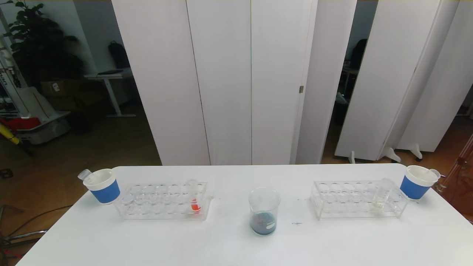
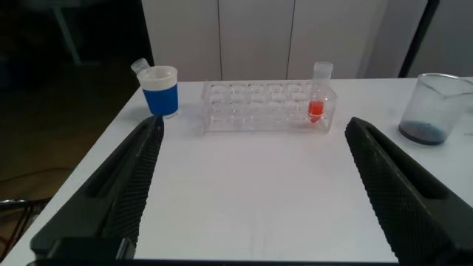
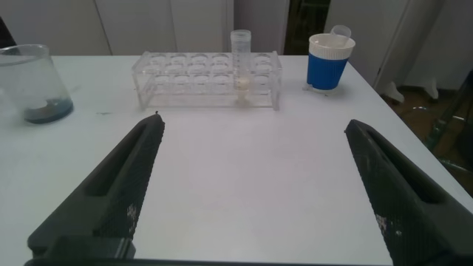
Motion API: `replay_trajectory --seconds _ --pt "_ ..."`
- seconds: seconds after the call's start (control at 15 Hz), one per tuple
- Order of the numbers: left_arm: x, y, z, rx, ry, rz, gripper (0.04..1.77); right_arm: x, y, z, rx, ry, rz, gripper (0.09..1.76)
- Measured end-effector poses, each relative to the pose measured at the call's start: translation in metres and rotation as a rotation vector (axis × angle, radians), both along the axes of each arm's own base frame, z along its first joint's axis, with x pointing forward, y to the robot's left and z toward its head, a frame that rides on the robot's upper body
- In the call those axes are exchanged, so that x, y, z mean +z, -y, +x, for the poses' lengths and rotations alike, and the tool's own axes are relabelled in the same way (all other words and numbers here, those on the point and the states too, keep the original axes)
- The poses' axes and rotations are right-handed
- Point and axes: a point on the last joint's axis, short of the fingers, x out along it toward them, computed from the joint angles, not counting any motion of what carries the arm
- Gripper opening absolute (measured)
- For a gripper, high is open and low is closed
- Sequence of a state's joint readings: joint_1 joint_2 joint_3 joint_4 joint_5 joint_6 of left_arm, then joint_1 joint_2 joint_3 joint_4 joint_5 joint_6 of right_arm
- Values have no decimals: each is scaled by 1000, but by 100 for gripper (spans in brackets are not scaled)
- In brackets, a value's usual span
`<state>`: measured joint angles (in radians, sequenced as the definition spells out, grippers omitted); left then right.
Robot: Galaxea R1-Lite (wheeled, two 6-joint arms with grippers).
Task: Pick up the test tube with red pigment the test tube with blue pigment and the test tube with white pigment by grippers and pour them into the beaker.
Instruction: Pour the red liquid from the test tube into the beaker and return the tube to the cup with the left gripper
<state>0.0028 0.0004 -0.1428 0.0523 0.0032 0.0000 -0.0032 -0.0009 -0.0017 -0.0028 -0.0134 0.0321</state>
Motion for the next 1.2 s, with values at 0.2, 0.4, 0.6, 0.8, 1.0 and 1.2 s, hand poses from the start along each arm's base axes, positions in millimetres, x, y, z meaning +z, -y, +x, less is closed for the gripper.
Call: replay_trajectory --seconds 0.2,0.4,0.6,0.8,1.0,1.2 --pt "36 0 -14 -8 40 1 175 0 0 0 0 0 0 175" --pt "77 0 -17 -13 71 0 175 0 0 0 0 0 0 175" --pt "117 -1 -8 -22 70 -1 175 0 0 0 0 0 0 175" --pt "146 0 20 -20 52 -1 175 0 0 0 0 0 0 175" --pt "166 0 60 -14 42 -3 175 0 0 0 0 0 0 175" --pt "166 1 97 -18 -24 -13 175 0 0 0 0 0 0 175"
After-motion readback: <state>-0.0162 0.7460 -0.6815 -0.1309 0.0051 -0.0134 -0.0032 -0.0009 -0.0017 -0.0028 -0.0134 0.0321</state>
